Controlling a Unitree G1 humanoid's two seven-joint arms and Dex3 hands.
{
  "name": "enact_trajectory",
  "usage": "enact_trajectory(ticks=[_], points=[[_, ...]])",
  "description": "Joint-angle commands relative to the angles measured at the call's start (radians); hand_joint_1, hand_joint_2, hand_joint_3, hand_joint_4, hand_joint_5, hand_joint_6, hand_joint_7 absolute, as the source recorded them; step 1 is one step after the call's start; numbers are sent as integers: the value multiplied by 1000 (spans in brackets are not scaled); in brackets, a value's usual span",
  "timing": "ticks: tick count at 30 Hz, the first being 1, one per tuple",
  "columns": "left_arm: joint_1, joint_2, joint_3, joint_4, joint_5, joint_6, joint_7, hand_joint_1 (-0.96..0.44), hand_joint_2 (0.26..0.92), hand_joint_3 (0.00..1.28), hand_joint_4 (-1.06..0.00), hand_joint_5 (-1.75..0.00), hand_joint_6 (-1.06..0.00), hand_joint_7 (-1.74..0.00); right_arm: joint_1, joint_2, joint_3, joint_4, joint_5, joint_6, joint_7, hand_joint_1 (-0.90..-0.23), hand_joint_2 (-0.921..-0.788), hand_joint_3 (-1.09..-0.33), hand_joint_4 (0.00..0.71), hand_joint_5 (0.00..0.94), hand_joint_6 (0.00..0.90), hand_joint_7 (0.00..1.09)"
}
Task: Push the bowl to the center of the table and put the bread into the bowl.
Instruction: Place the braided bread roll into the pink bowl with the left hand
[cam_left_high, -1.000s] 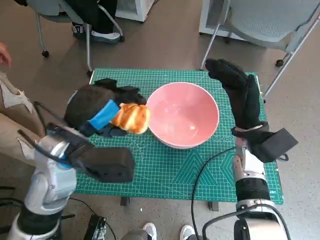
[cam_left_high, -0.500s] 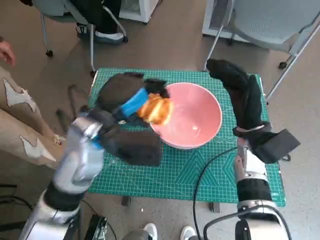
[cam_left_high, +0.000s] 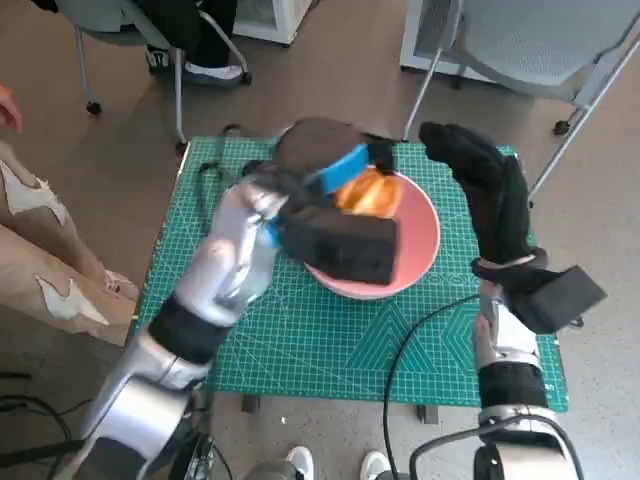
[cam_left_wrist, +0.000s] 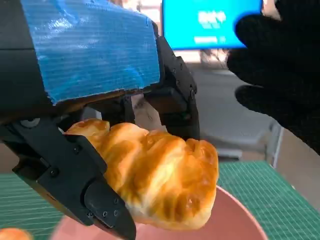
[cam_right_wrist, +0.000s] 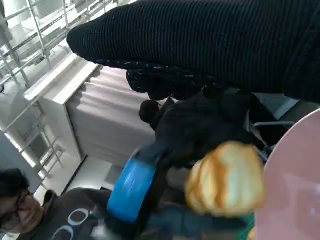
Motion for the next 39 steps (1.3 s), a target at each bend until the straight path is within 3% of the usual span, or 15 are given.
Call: enact_trajectory(ticks=[1, 5, 7, 10, 12, 24, 26, 27, 28, 29, 30, 31, 34, 39], points=[[-78, -31, -13, 111, -21, -33, 25, 5, 604, 698, -585, -1568, -633, -1122, 35, -7, -2, -9, -15, 16, -19, -676, -921, -859, 147, 0, 8, 424], [-113, -49, -24, 185, -25, -46, 31, 5, 679, 597, -561, -1555, -585, -1135, 41, -8, 0, -23, -18, 23, -33, -681, -921, -859, 146, 0, 6, 428], [-125, -53, -32, 209, -25, -50, 34, 4, 782, 417, -563, -1503, -568, -1117, 44, -8, 0, -30, -20, 28, -40, -681, -921, -859, 146, 0, 5, 430], [-137, -57, -40, 236, -23, -53, 38, 2, 868, 259, -576, -1443, -552, -1123, 47, -8, 1, -37, -23, 34, -49, -681, -921, -858, 146, 0, 4, 433], [-144, -59, -44, 250, -22, -53, 39, 2, 889, 218, -583, -1413, -546, -1138, 49, -8, 0, -42, -25, 38, -54, -681, -921, -858, 146, 0, 3, 434], [-149, -59, -32, 289, -56, -78, 42, 1, 919, 145, -590, -1364, -570, -1138, 52, 1, 1, -52, -35, 48, -78, -679, -921, -859, 148, 1, -1, 440], [-147, -58, -27, 296, -73, -79, 15, 1, 920, 154, -568, -1330, -555, -1209, 51, 2, 1, -50, -36, 48, -80, -679, -921, -859, 148, 1, -1, 441], [-145, -56, -25, 298, -82, -80, 0, 75, 909, 165, -581, -1325, -476, -1078, 50, 3, 2, -50, -36, 48, -81, -679, -921, -859, 148, 1, -1, 441], [-142, -51, -24, 294, -93, -77, -31, 182, 887, 195, -600, -1319, -409, -792, 49, 3, 2, -48, -37, 48, -83, -679, -921, -859, 148, 1, -1, 441], [-140, -45, -23, 288, -106, -69, -71, 137, 825, 199, -495, -1001, -332, -549, 47, 4, 2, -46, -38, 47, -84, -678, -921, -860, 148, 1, -1, 441], [-140, -40, -23, 283, -115, -63, -97, 89, 768, 192, -318, -659, -273, -375, 46, 5, 2, -44, -38, 46, -85, -678, -921, -860, 148, 1, -1, 441], [-146, -36, -25, 286, -120, -53, -132, 33, 726, 180, -206, -425, -234, -256, 44, 5, 2, -42, -38, 46, -85, -678, -921, -860, 148, 1, -1, 441], [-158, -31, -32, 292, -128, -37, -183, -86, 684, 126, -67, -139, -186, -99, 42, 7, 3, -40, -38, 45, -86, -678, -921, -860, 148, 1, -1, 441], [-174, -24, -37, 301, -129, -25, -244, -228, 672, 91, -10, -22, -153, -26, 38, 10, 4, -33, -38, 41, -86, -673, -921, -861, 148, 1, -1, 441]])
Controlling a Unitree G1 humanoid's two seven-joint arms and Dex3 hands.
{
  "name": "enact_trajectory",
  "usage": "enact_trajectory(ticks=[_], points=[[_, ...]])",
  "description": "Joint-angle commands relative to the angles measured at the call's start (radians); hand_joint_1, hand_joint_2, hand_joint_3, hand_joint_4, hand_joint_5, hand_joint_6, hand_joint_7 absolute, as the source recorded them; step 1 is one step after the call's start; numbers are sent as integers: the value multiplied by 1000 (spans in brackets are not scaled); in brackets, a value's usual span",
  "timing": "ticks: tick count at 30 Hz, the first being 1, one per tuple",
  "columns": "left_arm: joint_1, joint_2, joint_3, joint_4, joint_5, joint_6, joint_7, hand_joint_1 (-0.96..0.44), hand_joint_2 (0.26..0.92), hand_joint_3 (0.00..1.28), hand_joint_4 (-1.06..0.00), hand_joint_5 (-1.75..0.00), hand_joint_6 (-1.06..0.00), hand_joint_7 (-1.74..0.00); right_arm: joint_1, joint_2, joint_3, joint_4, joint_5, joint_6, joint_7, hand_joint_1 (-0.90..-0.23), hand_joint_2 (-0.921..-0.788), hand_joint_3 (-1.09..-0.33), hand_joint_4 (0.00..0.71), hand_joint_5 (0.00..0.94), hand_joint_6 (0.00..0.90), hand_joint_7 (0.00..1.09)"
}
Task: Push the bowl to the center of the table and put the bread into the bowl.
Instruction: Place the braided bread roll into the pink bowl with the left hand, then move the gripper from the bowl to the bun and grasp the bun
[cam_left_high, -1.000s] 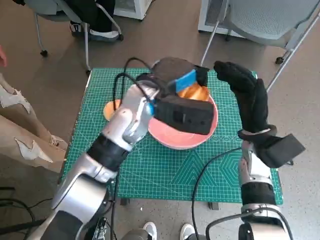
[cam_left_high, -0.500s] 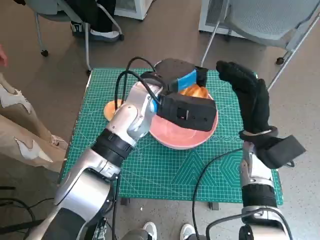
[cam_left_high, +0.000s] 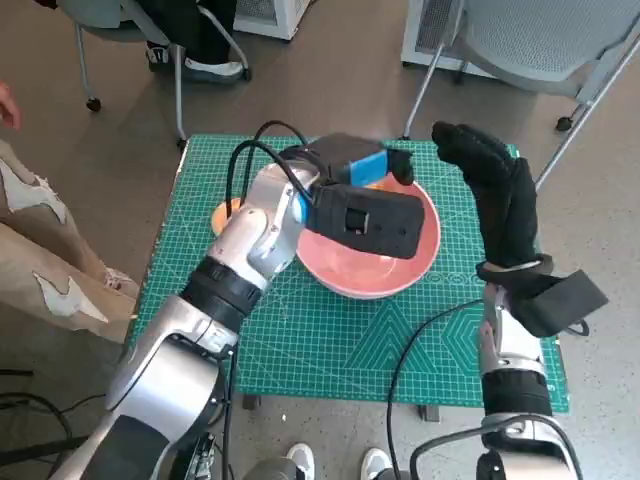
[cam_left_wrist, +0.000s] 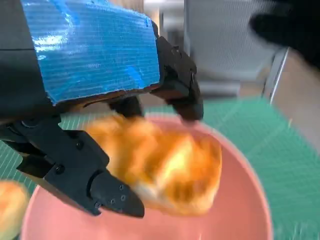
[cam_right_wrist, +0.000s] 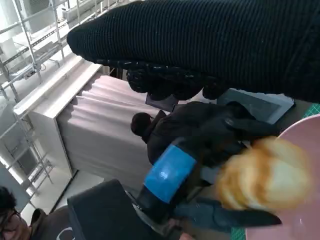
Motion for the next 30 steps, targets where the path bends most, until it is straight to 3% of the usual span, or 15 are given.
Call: enact_trajectory(ticks=[1, 17, 30], points=[[-57, 18, -5, 3, -11, 9, -55, -260, 674, 84, -6, -14, -145, -17, 8, 9, 1, 20, -5, 8, -8, -671, -921, -861, 148, 1, -1, 441], [-24, 68, 8, -79, -23, -20, -79, -420, 702, 41, 1, 1, -117, 0, -3, 14, 2, 46, 2, -8, 7, -660, -921, -865, 149, 1, -1, 442], [165, 298, 157, -477, -82, 56, -148, -497, 716, 23, 1, 1, -111, 0, -5, 16, -1, 49, 13, -15, 27, -650, -921, -872, 152, 2, -1, 442]])
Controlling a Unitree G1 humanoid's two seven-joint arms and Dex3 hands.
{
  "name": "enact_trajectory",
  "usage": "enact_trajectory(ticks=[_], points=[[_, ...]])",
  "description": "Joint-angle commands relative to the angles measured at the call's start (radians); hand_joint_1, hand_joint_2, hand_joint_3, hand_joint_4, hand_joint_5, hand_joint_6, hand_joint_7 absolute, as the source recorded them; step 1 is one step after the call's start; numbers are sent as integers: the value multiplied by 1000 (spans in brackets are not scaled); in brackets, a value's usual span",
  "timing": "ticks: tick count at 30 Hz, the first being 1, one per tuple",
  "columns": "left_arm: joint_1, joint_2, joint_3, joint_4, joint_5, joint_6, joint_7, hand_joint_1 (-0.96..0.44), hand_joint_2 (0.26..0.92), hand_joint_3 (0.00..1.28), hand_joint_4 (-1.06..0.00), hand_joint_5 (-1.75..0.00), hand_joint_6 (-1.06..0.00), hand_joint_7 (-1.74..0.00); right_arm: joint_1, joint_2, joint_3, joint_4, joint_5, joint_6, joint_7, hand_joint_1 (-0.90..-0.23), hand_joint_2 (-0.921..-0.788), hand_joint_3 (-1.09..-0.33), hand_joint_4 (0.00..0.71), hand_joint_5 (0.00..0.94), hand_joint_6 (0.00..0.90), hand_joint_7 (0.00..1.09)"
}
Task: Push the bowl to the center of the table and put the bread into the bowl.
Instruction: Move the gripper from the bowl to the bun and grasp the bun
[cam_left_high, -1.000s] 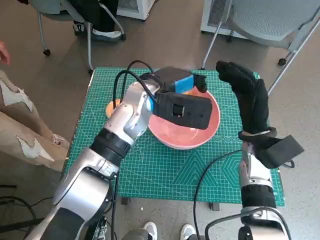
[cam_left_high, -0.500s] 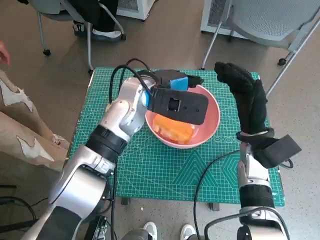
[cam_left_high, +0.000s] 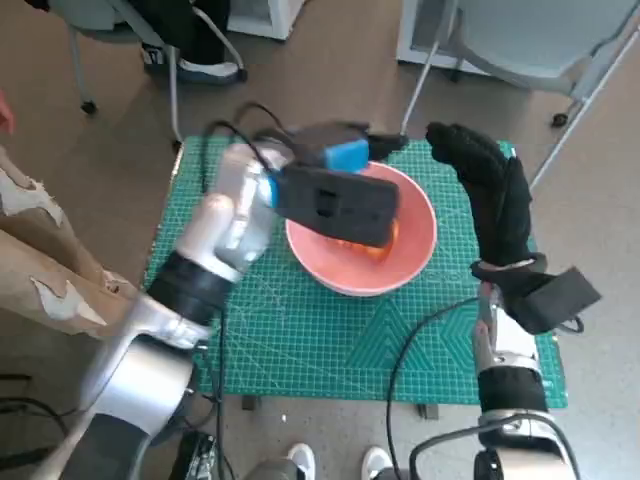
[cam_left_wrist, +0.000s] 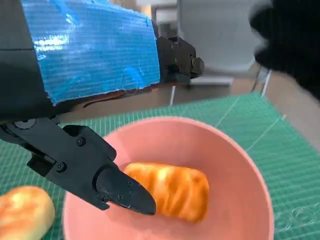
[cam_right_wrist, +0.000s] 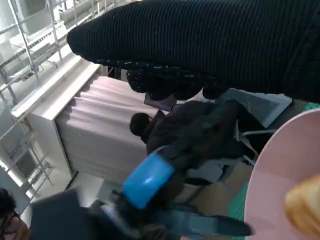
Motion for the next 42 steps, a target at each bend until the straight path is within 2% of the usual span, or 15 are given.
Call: enact_trajectory(ticks=[1, 10, 21, 33, 42], points=[[90, 119, 78, -156, -12, 52, -9, -485, 712, 19, 1, 1, -112, 0, 7, 3, -2, 20, 10, 1, 15, -647, -921, -873, 153, 2, -1, 443], [294, 247, 206, -458, -13, 148, -1, -357, 691, 2, 1, 1, -120, -3, -8, 10, 1, 42, 8, -4, 23, -643, -921, -875, 155, 3, -1, 447], [456, 329, 264, -534, -56, 97, 12, -242, 670, 0, 1, 1, -105, 0, -29, 14, -5, 72, 19, -3, 53, -651, -921, -867, 155, 2, 0, 446], [458, 317, 235, -500, -28, 111, 22, -215, 665, 0, 1, 1, -92, 0, -43, 16, -11, 101, 29, -6, 84, -648, -921, -865, 152, 0, 0, 448], [397, 289, 163, -381, 16, 120, 41, -232, 663, 0, 1, 1, -92, 0, -45, 13, -13, 105, 47, -4, 104, -648, -921, -865, 152, 0, 1, 450]])
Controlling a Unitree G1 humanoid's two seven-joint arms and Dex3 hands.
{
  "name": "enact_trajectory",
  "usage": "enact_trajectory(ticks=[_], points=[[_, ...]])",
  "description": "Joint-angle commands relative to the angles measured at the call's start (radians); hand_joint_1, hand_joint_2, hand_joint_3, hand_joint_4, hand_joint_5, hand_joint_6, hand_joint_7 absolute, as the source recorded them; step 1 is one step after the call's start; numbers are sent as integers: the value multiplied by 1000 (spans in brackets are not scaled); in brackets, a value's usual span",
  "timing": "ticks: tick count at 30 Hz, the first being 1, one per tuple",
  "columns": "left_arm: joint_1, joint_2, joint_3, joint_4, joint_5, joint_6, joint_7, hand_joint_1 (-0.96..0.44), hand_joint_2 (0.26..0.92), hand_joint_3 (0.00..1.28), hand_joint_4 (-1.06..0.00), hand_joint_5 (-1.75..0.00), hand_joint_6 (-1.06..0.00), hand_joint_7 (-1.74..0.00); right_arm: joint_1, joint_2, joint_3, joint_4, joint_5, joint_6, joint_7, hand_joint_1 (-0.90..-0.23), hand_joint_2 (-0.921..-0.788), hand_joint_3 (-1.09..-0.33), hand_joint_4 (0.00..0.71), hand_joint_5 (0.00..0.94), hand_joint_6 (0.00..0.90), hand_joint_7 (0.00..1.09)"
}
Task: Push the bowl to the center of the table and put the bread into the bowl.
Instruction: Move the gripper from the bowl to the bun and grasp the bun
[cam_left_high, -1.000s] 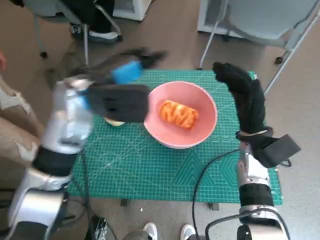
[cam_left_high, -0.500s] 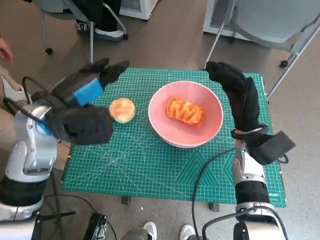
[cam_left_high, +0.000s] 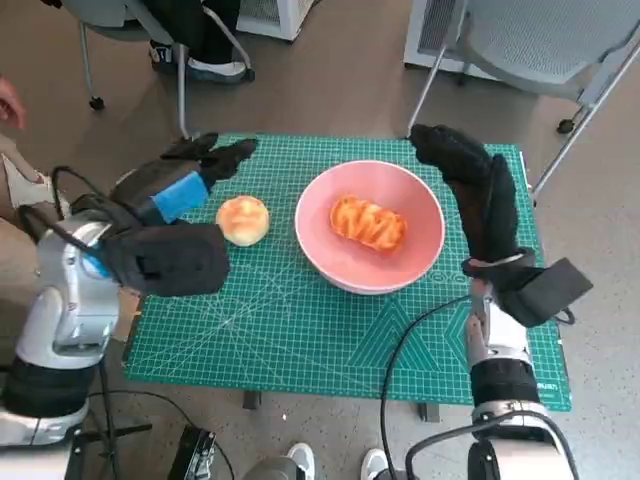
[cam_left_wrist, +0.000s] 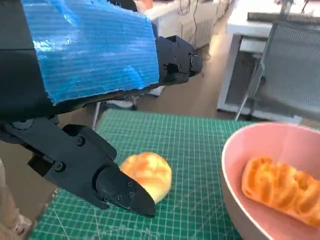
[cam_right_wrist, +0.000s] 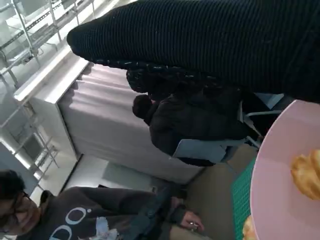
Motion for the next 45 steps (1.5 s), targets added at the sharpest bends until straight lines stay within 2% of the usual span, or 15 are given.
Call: enact_trajectory(ticks=[1, 9, 17, 27, 35, 45], points=[[-54, -17, -42, 75, 32, 6, 20, -234, 662, 0, 1, 1, -91, 0, 9, -1, -7, 13, 11, 10, 18, -648, -921, -865, 152, 0, 1, 450], [-164, -67, -130, 273, 98, -6, 60, -299, 661, 1, 1, 1, -88, 0, 12, -8, -13, 15, 13, 8, 27, -654, -921, -864, 152, 0, 2, 454], [-328, -156, -230, 575, 160, -6, 103, -339, 662, 1, 1, 1, -87, 0, 17, -15, -20, 18, 8, 3, 28, -652, -921, -864, 151, 0, 0, 456], [-481, -257, -313, 908, 192, -16, 146, -378, 658, 8, 1, 1, -70, 0, 29, -21, -23, 1, 5, 1, 24, -651, -921, -864, 151, 0, -1, 456], [-558, -309, -360, 1091, 195, -29, 169, -383, 658, 6, 1, 1, -67, 0, 35, -29, -24, -4, 0, 2, 16, -651, -921, -866, 150, 0, -1, 455], [-589, -335, -399, 1197, 191, -45, 176, -385, 659, 5, 1, 1, -67, 0, 41, -32, -26, -11, -9, 2, 2, -652, -921, -867, 150, 0, -1, 454]])
